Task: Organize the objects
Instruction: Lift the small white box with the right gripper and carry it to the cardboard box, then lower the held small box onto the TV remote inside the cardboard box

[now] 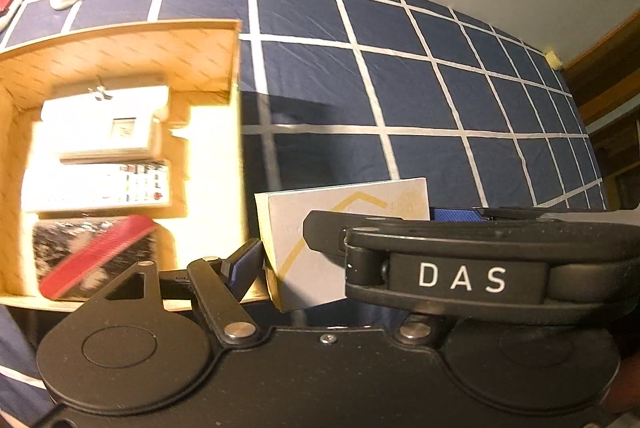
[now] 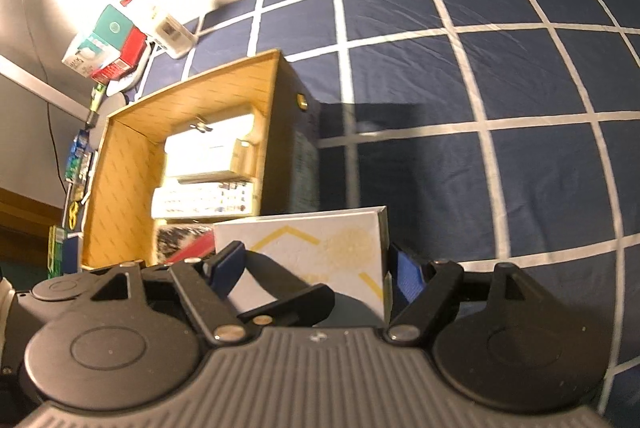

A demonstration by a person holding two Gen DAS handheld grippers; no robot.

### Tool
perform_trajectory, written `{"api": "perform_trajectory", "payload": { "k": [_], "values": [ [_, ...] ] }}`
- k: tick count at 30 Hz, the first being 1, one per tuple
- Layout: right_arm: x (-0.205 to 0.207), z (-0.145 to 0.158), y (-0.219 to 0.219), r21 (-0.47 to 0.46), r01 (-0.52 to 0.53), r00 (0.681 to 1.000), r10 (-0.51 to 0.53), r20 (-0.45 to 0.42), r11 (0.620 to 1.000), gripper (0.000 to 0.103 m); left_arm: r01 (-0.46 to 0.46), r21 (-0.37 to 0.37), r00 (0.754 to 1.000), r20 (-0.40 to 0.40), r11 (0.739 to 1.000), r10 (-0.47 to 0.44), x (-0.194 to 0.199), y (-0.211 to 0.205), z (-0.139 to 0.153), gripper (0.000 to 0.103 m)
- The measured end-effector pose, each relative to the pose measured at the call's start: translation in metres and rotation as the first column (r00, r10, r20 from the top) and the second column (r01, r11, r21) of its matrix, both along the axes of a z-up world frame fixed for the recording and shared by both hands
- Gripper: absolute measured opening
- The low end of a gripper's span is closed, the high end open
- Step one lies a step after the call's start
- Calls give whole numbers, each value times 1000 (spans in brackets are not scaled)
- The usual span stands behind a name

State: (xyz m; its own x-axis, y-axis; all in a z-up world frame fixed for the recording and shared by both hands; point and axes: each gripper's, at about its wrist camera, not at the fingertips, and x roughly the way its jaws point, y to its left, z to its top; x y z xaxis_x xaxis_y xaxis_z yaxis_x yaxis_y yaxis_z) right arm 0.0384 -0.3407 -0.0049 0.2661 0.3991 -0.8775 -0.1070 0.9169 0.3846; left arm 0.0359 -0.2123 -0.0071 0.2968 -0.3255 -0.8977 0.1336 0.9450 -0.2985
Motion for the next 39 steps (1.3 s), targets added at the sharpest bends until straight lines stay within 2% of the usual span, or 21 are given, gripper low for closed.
{"api": "perform_trajectory", "payload": {
  "k": [7,15,26,39],
  "values": [
    [-6,7,47,2,17,1000,-17,13,1000,77,10,0,1000,11,1000,-10,0,47,7,69],
    [2,2,101,8,0,1000,0,3,1000,77,-5,8,1000,0,1000,5,10,98,2,69],
    [30,-29,161,9,-26,998,27,-56,1000,77,-28,11,997,-66,1000,28,42,158,-26,69],
    [64,-79,183,6,13,987,-12,-160,1000,77,25,16,985,-174,1000,-22,84,179,-72,69]
  ]
}}
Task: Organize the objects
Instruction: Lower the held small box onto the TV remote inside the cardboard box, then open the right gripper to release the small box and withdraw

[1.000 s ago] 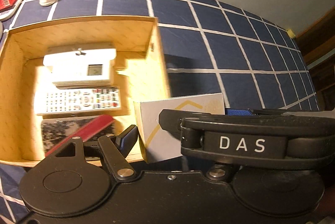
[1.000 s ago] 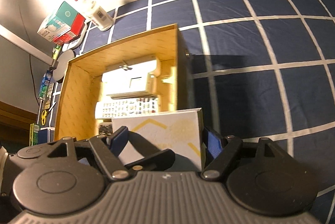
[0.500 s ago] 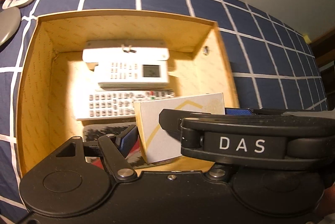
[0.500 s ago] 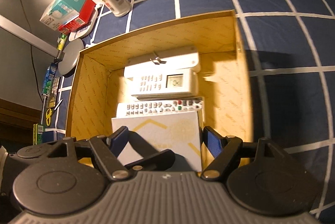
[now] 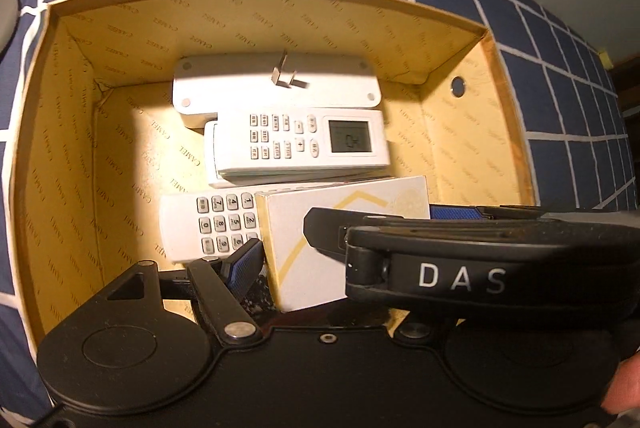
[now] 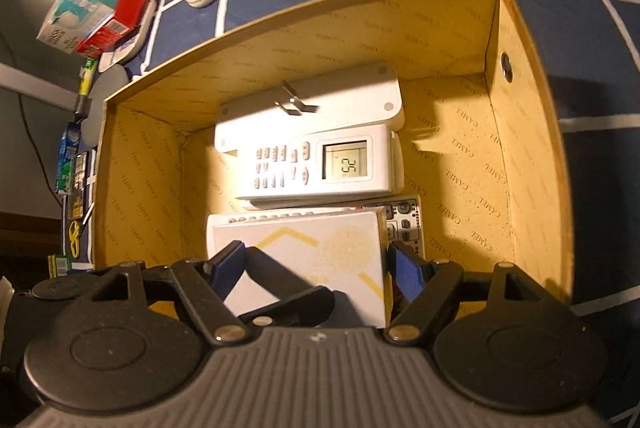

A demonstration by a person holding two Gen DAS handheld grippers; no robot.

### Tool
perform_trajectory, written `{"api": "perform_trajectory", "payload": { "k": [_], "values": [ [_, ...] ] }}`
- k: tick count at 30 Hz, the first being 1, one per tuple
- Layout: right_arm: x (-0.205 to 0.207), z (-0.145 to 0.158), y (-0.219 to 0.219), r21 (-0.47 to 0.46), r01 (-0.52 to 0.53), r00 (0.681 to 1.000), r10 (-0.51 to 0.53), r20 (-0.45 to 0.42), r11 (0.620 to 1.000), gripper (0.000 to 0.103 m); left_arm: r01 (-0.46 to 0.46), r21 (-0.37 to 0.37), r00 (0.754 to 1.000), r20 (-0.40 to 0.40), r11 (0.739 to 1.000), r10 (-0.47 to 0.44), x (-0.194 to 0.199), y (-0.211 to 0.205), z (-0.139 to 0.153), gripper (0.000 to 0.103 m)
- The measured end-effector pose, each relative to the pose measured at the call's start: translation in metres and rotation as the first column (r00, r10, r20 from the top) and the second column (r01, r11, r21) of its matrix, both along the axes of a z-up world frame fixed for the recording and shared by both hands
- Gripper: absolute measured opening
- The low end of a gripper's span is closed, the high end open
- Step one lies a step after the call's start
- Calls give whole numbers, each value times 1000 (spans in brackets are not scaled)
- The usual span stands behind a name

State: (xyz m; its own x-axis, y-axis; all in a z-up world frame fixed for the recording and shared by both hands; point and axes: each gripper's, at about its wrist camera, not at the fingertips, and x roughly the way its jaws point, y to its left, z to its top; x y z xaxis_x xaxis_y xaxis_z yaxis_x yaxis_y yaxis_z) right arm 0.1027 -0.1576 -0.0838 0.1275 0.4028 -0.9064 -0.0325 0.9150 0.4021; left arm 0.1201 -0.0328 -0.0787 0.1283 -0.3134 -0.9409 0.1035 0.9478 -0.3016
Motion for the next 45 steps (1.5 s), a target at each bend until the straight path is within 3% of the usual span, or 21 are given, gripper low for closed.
{"api": "perform_trajectory", "payload": {
  "k": [10,27,45],
  "values": [
    [12,-17,-1,11,25,999,-25,-42,1000,77,23,13,999,-39,1000,-22,14,0,-13,70],
    [19,-21,0,15,42,998,-41,-54,999,77,-7,20,999,-40,1000,8,19,5,-14,71],
    [-6,34,-7,-45,3,993,2,114,999,78,-107,92,993,68,990,101,-23,21,27,80]
  ]
}}
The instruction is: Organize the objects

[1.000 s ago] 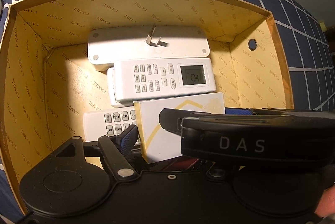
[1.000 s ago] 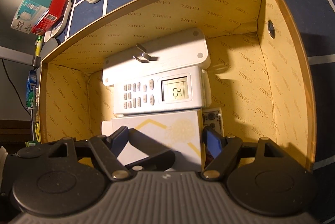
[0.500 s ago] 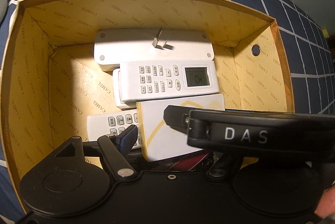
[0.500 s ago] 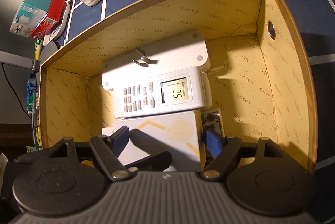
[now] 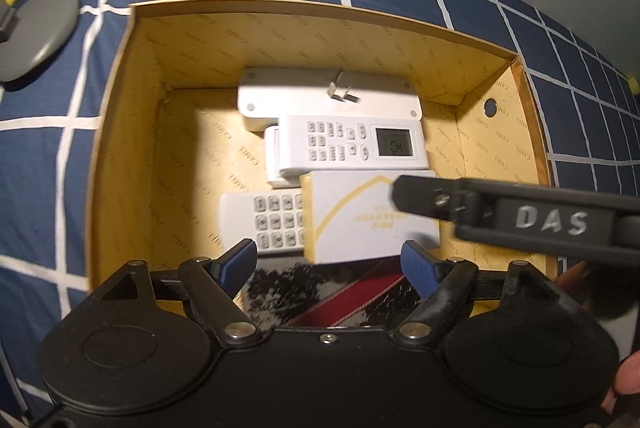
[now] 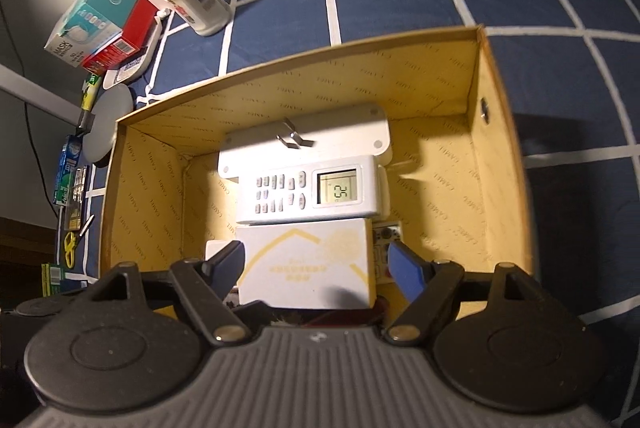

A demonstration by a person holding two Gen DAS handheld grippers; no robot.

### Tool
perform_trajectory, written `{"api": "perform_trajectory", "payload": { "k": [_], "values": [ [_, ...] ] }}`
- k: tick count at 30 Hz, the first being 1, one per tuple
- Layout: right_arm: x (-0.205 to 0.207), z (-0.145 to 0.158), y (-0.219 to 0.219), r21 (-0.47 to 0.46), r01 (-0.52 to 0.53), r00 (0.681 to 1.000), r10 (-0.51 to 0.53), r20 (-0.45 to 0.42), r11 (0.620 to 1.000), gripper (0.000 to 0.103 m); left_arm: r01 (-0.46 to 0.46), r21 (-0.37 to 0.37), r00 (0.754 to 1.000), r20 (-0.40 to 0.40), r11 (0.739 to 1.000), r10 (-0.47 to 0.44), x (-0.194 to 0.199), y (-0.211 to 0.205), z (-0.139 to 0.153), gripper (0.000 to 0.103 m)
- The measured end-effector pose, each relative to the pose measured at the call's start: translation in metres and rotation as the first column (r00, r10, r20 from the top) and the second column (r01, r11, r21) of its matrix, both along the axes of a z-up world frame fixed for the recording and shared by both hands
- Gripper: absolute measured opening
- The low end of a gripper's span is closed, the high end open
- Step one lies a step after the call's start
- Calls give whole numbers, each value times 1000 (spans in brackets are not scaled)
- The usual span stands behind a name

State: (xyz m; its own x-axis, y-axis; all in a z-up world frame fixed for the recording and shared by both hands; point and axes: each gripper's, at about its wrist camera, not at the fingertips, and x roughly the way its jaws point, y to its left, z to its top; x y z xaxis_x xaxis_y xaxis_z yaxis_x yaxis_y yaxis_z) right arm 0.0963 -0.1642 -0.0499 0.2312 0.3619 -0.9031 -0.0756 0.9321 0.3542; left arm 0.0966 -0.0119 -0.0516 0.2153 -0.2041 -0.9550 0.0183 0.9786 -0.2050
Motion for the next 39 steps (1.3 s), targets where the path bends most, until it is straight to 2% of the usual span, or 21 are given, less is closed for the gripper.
{"api": "perform_trajectory", "payload": {
  "k": [5,9,14,16,20,33,39],
  "values": [
    [-15,21,-9,-41,-11,998,13,57,999,81,-31,38,999,30,999,30,-20,6,13,86],
    [-28,32,-20,-67,-18,996,24,84,998,89,-53,70,997,56,996,49,-33,9,24,89],
    [-43,39,-32,-92,-17,995,27,100,996,94,-83,114,993,96,990,73,-46,14,37,93],
    [-49,42,-37,-100,-17,994,28,108,995,98,-88,132,991,110,987,74,-51,15,41,101],
    [-61,46,-43,-113,-15,993,28,112,993,103,-94,160,989,127,983,74,-60,15,49,103],
    [-83,50,-55,-139,6,995,8,104,990,103,-105,208,988,133,972,79,-71,20,58,103],
    [-88,50,-54,-144,0,995,15,97,990,103,-104,207,987,139,973,76,-74,20,60,103]
  ]
}}
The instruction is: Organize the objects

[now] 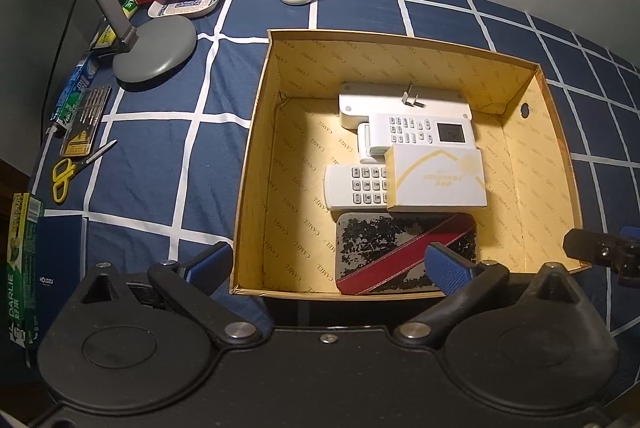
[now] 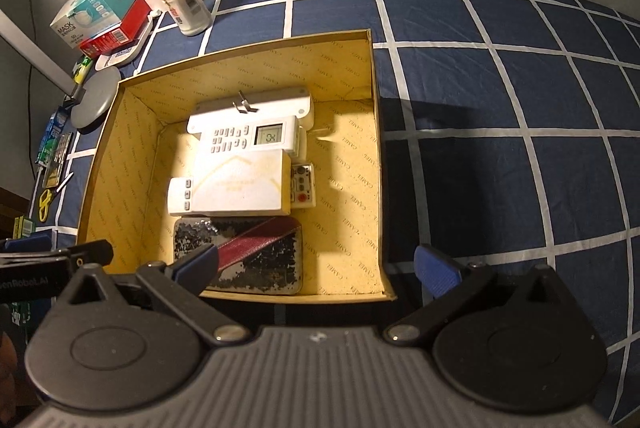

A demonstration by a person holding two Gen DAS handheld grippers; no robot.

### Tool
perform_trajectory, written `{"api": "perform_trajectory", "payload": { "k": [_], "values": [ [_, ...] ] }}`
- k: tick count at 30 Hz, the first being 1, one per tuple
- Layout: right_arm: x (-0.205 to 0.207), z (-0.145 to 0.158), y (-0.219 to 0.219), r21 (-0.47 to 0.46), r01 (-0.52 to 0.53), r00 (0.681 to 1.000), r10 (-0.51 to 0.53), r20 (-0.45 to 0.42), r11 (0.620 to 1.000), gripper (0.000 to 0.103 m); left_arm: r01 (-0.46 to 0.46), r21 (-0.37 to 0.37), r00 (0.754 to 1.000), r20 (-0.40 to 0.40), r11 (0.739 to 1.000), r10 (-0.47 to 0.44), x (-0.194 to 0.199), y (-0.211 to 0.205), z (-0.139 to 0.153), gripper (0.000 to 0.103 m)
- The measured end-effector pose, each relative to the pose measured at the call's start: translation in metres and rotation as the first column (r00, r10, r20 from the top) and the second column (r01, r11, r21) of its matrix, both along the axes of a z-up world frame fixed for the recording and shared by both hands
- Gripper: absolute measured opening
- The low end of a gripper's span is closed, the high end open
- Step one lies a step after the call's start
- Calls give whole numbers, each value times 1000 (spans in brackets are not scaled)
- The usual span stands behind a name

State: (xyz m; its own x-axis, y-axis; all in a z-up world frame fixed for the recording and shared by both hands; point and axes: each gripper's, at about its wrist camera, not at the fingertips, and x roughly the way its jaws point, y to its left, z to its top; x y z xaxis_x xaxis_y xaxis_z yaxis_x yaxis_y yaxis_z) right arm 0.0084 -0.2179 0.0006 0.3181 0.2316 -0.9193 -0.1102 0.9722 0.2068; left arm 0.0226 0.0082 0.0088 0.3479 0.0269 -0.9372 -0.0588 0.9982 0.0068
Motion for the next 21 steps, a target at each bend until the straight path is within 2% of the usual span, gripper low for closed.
{"api": "perform_trajectory", "payload": {
  "k": [21],
  "values": [
    [-1,-3,2,-7,-7,1000,7,-4,1000,103,1,7,1000,7,1000,-1,0,2,4,103]
  ]
}}
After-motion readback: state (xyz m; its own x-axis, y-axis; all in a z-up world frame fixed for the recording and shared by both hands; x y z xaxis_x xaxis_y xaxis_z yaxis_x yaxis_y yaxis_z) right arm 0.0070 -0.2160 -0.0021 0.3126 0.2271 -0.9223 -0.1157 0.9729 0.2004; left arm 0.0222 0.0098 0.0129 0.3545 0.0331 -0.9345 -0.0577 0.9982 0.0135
